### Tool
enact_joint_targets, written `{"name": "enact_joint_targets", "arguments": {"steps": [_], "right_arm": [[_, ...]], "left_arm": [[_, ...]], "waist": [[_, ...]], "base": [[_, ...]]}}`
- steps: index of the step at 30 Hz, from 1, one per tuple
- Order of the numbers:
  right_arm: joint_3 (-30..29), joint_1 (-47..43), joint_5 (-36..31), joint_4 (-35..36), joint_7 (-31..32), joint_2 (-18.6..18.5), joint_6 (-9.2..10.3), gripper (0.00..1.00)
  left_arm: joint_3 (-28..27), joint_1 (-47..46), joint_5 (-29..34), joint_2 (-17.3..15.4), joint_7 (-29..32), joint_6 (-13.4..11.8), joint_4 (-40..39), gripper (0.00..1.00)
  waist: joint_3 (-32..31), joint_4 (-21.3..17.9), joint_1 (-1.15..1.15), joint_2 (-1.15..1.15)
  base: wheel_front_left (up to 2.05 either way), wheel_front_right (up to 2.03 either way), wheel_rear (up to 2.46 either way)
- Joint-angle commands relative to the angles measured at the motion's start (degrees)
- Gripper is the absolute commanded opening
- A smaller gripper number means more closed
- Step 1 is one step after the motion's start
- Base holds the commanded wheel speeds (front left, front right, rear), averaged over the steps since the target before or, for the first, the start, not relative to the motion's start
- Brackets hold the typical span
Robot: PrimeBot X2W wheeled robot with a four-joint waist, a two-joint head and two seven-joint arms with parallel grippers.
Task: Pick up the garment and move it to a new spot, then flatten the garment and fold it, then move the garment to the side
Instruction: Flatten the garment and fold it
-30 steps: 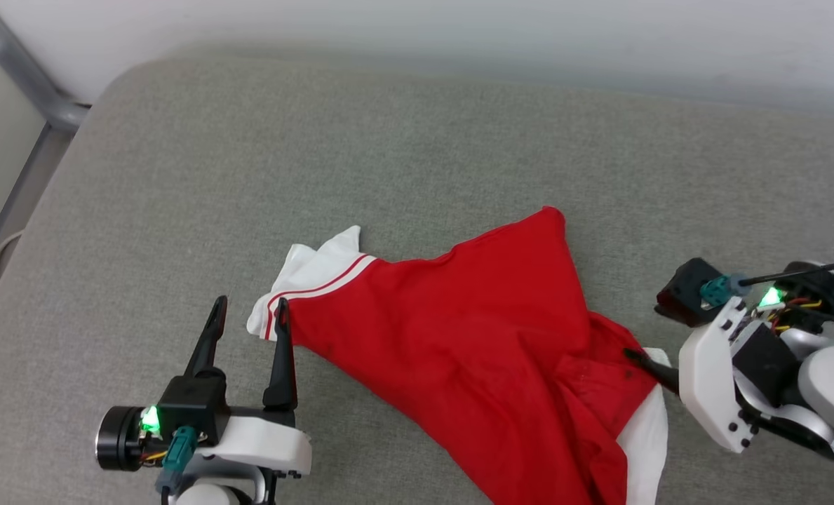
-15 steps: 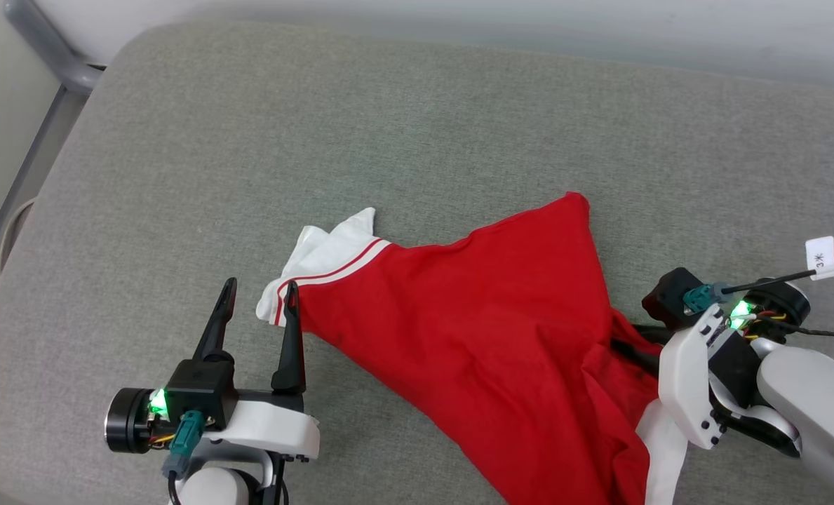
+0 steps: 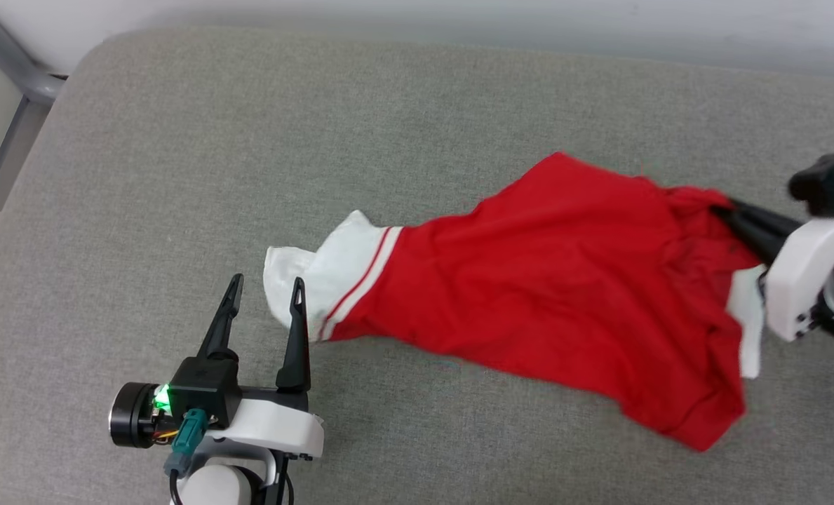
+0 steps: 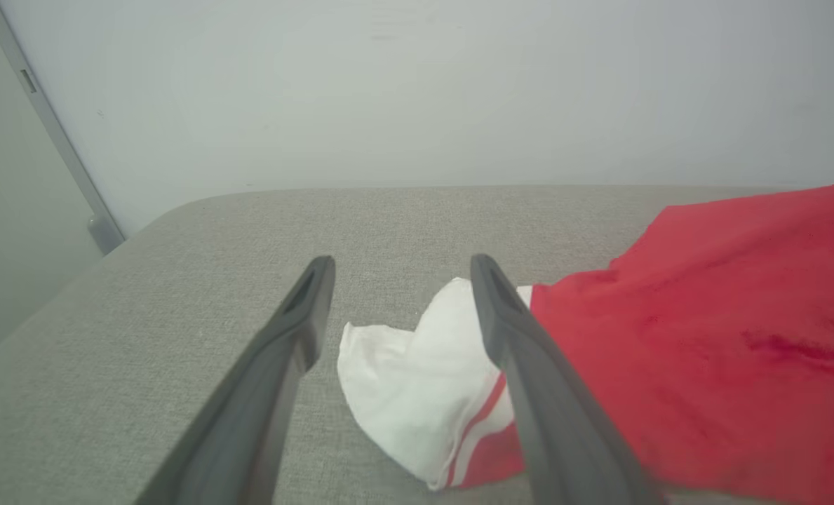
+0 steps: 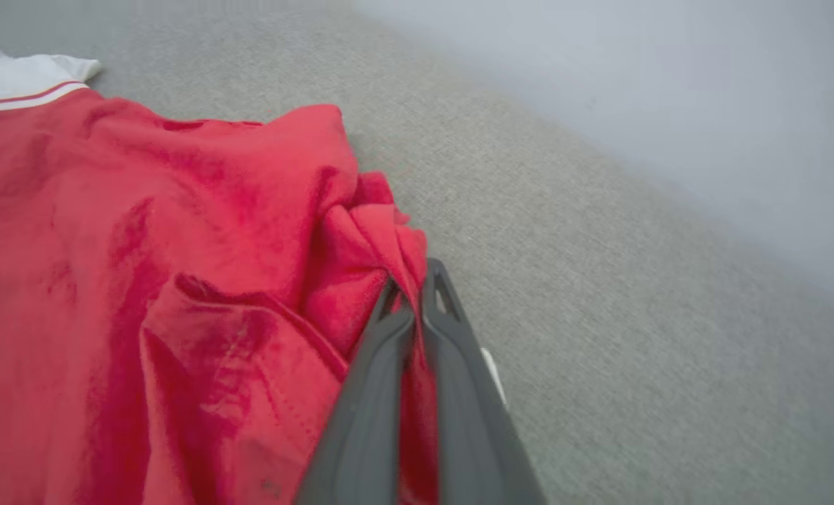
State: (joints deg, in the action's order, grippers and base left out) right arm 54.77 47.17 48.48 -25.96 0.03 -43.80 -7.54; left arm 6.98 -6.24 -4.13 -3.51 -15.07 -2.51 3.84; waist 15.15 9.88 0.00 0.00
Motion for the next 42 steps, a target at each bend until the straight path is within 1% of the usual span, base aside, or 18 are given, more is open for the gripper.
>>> {"name": "enact_joint_targets", "arguments": {"steps": [1,3,7,11,13,15,18,21,22,23,28,33,35,38,42], "right_arm": [[-1.26,1.01,0.7,-1.86,0.31,-1.09,0.1,0.0],[-2.65,1.63,0.93,-5.16,0.52,-2.01,0.1,0.0],[-4.31,1.82,1.45,-13.25,1.57,-1.54,0.09,0.0],[-5.01,0.78,2.3,-22.15,2.8,0.5,0.09,0.0],[-5.35,0.13,3.27,-25.31,2.56,1.81,0.09,0.0],[-5.61,-0.2,4.03,-27.25,1.59,3.02,0.09,0.0],[-5.29,-0.67,4.4,-28.36,0.49,3.99,0.09,0.0],[-5.13,-0.38,4.71,-28.97,-2.19,4.39,0.09,0.01],[-5.19,-0.22,4.94,-29.02,-3.23,4.48,0.09,0.4],[-5.21,-0.1,4.94,-29.01,-4.43,4.55,0.09,1.0],[-6.22,-0.01,5.23,-27.69,-11.55,3.83,0.09,1.0],[-9.44,-1.45,4.97,-24.47,-14.81,1.75,0.09,1.0],[-11.69,-2.47,4.49,-22.44,-15.16,1.31,0.08,1.0],[-15.8,-4.49,2.62,-17.57,-15.19,0.43,0.09,1.0],[-22.22,-8.99,-1.66,-10.13,-15.2,0.54,0.09,1.0]], "left_arm": [[0.01,-0.58,-0.02,0.08,-0.14,0.38,0.07,1.0],[0.14,-0.85,-0.13,0.25,-0.14,0.49,0.34,1.0],[0.38,-1.55,-0.25,0.43,-0.14,0.73,0.63,1.0],[0.62,-2.31,-0.22,0.52,-0.14,0.93,0.78,1.0],[0.84,-2.39,-0.1,0.57,-0.14,0.78,0.83,1.0],[0.91,-2.31,0.08,0.6,-0.14,0.6,0.96,1.0],[0.7,-1.97,0.16,0.61,-0.14,0.5,0.88,1.0],[0.44,-1.28,0.39,0.63,-0.14,0.62,0.9,1.0],[0.34,-1.23,0.45,0.63,-0.14,0.71,0.97,1.0],[0.24,-1.14,0.43,0.63,-0.14,0.78,0.99,1.0],[0.25,-0.37,0.83,0.63,-0.14,0.78,0.8,1.0],[-0.03,0.51,1.24,0.65,-0.14,0.72,0.25,1.0],[-0.16,1.24,1.51,0.62,-0.14,0.84,0.13,1.0],[-0.52,1.94,1.99,0.63,-0.14,0.89,-0.22,1.0],[-0.91,2.82,2.51,0.38,-0.14,1.17,-0.32,1.0]], "waist": [[0.87,0.47,0.0,0.0],[1.61,0.98,0.0,0.0],[2.62,2.03,0.0,0.0],[3.12,2.79,0.0,0.0],[3.17,3.05,0.0,0.0],[3.06,3.09,0.0,0.0],[2.71,2.73,0.0,0.0],[1.83,1.9,0.0,0.0],[1.47,1.55,0.0,0.0],[1.1,1.19,0.0,0.0],[-0.79,-0.24,0.0,0.0],[-2.13,-1.39,0.0,0.0],[-2.58,-1.8,0.0,0.0],[-3.33,-2.56,0.0,0.0],[-4.27,-3.31,0.0,0.0]], "base": [[0.0,0.0,0.0],[0.0,0.0,0.0],[0.0,0.0,0.0],[0.0,0.0,0.0],[0.0,0.0,0.0],[0.0,0.0,0.0],[0.0,0.0,0.0],[0.0,0.0,0.0],[0.0,0.0,0.0],[0.0,0.0,0.0],[0.0,0.0,0.0],[0.0,0.0,0.0],[0.0,0.0,0.0],[0.0,0.0,0.0],[0.0,0.0,0.0]]}}
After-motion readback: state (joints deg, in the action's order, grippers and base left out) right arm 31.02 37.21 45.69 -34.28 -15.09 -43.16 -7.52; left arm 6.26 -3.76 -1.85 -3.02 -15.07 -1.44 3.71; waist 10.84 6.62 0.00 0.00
